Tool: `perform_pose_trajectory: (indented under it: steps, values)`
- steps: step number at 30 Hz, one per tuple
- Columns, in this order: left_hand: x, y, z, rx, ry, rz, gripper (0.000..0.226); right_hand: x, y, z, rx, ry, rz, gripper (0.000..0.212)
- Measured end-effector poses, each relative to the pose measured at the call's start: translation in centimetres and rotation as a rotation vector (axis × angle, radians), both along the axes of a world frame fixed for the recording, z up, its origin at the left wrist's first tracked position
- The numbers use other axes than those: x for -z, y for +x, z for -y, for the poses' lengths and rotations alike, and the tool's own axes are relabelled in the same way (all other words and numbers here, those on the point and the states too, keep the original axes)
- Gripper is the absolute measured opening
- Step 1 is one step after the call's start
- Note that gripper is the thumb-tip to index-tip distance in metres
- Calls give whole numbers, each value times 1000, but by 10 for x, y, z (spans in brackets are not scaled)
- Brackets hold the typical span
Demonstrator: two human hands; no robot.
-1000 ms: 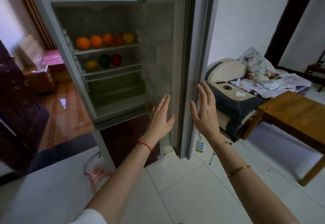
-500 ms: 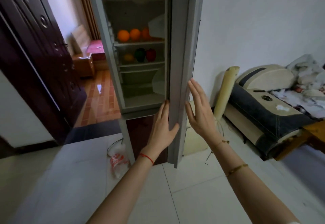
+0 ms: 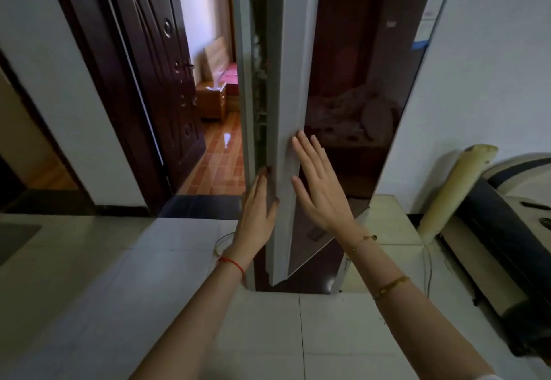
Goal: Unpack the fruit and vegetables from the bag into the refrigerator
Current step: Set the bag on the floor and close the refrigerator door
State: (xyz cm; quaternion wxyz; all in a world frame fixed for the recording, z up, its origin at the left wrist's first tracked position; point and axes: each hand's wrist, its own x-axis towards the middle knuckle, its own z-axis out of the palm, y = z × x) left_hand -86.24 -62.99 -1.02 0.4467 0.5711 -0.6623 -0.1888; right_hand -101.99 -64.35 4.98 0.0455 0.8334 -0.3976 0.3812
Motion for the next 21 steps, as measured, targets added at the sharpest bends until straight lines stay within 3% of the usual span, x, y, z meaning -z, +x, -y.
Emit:
perform_pose_trajectory:
  steps: [5,21]
  values:
    - [4,30,40,-23,-15,-23,61,1,23,42,-5,27,9,63]
    - [7,130,202,-13,-83,176,52,13,114,187,181,4,-92,63]
